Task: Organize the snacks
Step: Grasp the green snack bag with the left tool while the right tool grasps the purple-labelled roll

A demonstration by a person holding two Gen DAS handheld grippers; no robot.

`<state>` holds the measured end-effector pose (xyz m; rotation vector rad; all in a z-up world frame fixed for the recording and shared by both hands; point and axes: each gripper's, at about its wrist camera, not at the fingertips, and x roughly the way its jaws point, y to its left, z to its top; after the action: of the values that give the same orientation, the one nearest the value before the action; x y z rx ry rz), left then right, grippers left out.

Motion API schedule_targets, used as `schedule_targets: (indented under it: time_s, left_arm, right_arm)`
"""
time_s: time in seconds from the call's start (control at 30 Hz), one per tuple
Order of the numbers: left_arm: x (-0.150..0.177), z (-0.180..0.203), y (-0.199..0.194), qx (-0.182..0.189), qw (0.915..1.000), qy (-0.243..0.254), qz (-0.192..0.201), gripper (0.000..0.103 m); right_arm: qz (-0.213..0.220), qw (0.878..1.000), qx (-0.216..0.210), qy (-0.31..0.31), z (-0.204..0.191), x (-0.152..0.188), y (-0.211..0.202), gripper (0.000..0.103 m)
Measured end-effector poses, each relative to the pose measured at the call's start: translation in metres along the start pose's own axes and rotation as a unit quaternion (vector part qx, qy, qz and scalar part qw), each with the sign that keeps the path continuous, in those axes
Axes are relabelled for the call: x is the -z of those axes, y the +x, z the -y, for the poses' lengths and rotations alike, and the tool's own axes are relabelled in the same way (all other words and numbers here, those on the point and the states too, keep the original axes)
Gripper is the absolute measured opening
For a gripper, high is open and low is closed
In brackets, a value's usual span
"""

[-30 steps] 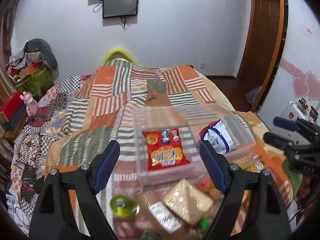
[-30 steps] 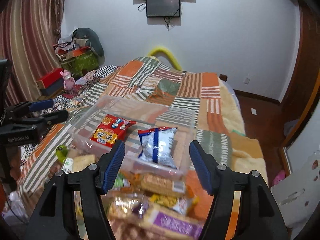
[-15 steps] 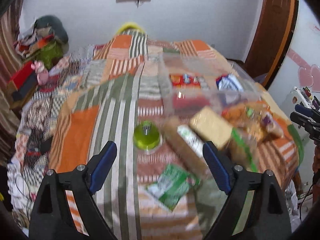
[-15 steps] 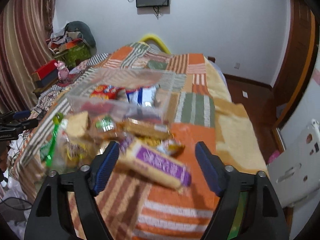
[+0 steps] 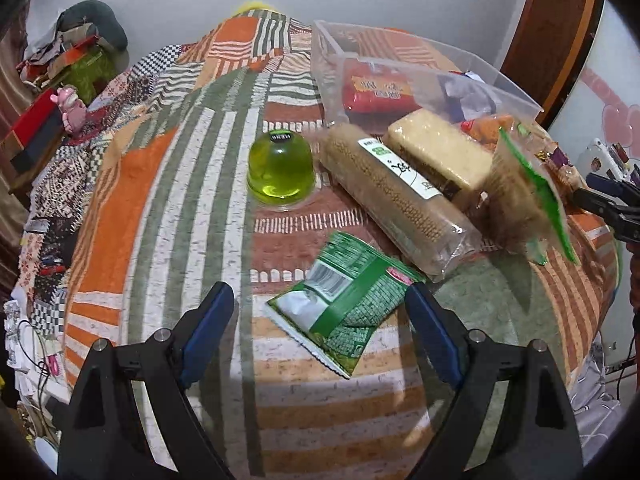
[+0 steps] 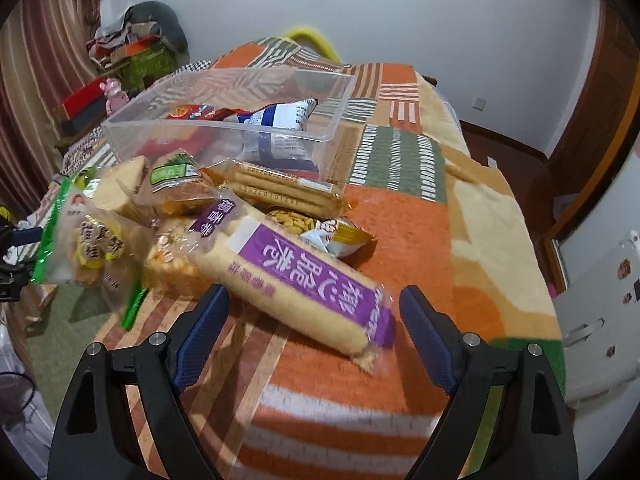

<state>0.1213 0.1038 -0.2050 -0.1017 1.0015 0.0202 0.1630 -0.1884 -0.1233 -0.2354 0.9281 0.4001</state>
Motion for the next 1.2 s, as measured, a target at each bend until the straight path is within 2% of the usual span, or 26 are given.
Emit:
schedule_targets:
  time_s: [0.1,0.23,0.33,0.37,0.4,0.57,0.6,0.77,1.03,1.2]
  left_arm:
    - [0.001,0.000,0.008,-0.001,1.0000,0.000,-0.006,0.084]
    - [0.002,-0.001,0.009,-0.001,1.0000,0.001,0.005,0.077]
    - [0.001,-0.002,0.009,-0.008,0.9999,0.000,0.012,0.061]
    - [-0.001,-0.003,0.009,-0.015,0.9998,-0.004,0.015,0.053]
    - [-0.002,-0.005,0.009,-0.016,0.9997,-0.010,0.016,0.050]
    - [-0.006,-0.007,0.006,-0.015,0.9995,-0.019,0.022,0.045]
    - [-0.005,-0.006,0.004,-0.013,0.9995,-0.017,0.024,0.044]
    - [-0.006,-0.001,-0.009,-0.007,0.9992,-0.011,0.039,0.034]
    - [-0.015,0.010,-0.036,-0.005,0.9972,-0.004,0.075,0.033]
    - [-0.033,0.016,-0.054,-0.005,0.9945,0.000,0.105,0.033]
  right_arm:
    - [-0.007,1.000,-0.011,0.001,0.000,-0.006,0.006,0.085]
    - [-0.005,1.000,-0.026,-0.002,0.000,-0.011,0.010,0.084]
    - [-0.005,0.999,-0.036,-0.005,-0.001,-0.011,0.011,0.078]
    - [-0.005,0.999,-0.037,-0.005,-0.002,-0.011,0.011,0.073]
    - [-0.006,0.999,-0.040,-0.003,-0.002,-0.011,0.011,0.066]
    - [-0.009,0.999,-0.036,-0.003,-0.003,-0.010,0.010,0.046]
    - [-0.008,0.999,-0.035,-0.002,-0.002,-0.009,0.009,0.037]
    - [0.001,0.999,-0.042,0.006,0.001,-0.008,-0.004,0.021]
    - [0.037,0.998,-0.050,0.013,0.001,-0.011,-0.030,0.021]
    - [0.060,0.997,-0.050,0.014,0.001,-0.021,-0.042,0.021]
